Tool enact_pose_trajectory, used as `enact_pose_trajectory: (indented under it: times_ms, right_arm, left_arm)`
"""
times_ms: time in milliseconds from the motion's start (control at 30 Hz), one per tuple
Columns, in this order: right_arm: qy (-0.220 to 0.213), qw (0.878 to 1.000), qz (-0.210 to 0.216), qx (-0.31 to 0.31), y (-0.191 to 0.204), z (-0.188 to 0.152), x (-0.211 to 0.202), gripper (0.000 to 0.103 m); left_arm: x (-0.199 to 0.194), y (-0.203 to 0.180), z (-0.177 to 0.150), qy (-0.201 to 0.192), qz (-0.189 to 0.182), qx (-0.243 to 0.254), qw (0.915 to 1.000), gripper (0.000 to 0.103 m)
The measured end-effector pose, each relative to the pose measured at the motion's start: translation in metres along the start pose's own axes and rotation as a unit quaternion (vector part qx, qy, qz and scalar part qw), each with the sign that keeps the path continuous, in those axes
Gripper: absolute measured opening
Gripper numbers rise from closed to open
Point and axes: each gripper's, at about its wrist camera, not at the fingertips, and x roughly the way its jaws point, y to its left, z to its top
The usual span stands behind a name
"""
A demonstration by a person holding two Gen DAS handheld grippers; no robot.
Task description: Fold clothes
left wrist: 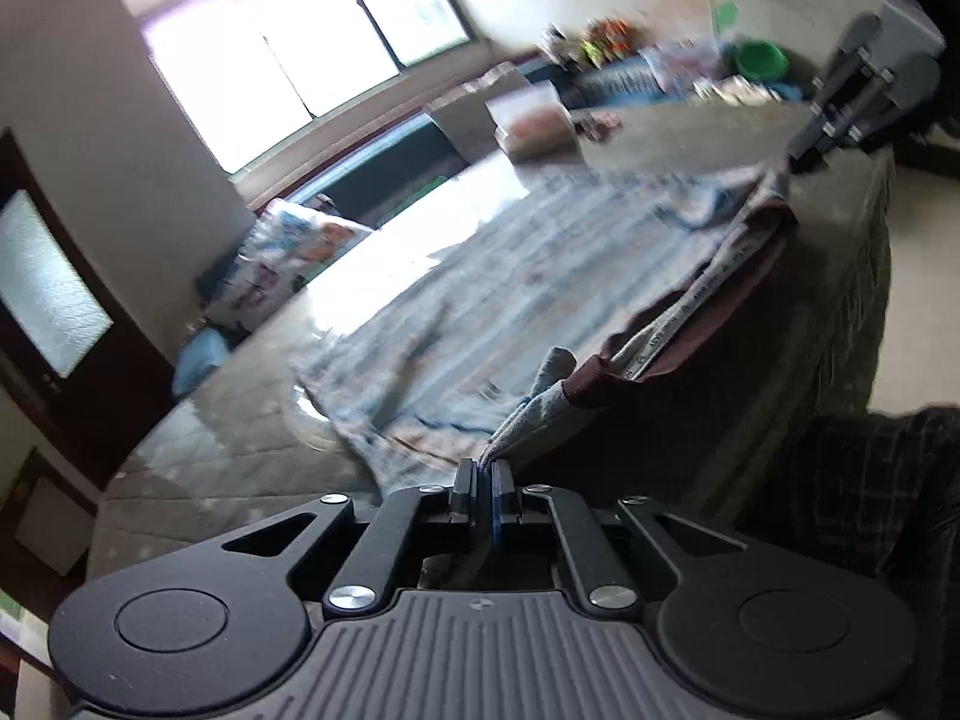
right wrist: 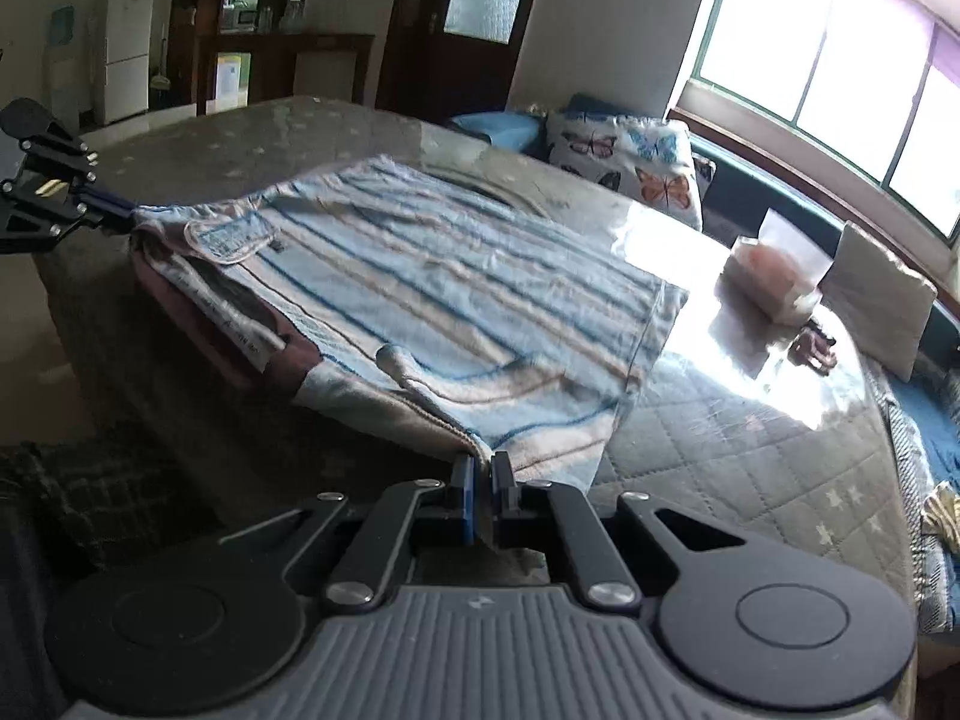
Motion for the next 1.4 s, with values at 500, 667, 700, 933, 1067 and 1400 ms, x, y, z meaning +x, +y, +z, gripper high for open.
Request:
enact_pose_trajectory:
  times_ms: [500,667,700,933,1067,1400]
  right_arm:
    - [-0.094,0.994,-0.045,-0.026,-0.011,0.073,-0.039,0.004]
    - [-0.087,0.995,-0.051,-0.025,-0.034,0.104,-0.005,0.004]
    - [-0.085,0.995,-0.051,-0.023,-0.039,0.11,0.004,0.004]
    - [-0.048,0.998,-0.046,-0.003,-0.077,0.139,0.081,0.004]
    - [-0.016,0.999,-0.042,0.01,-0.092,0.145,0.13,0.004]
    - [0.034,0.994,-0.046,0.088,-0.115,0.134,0.224,0.007]
  left_arm:
    - [-0.004,0.05,0.052,-0.068,0.083,-0.031,0.9937,0.005]
    - [0.039,0.075,0.073,-0.061,0.091,-0.035,0.9934,0.005]
    - [0.049,0.08,0.077,-0.056,0.088,-0.038,0.9939,0.004]
    - [0.132,0.112,0.089,-0.007,0.06,-0.036,0.9976,0.004]
    - [0.181,0.121,0.088,0.031,0.036,-0.042,0.9979,0.005]
    - [0.262,0.138,0.068,0.097,0.026,-0.097,0.9902,0.008]
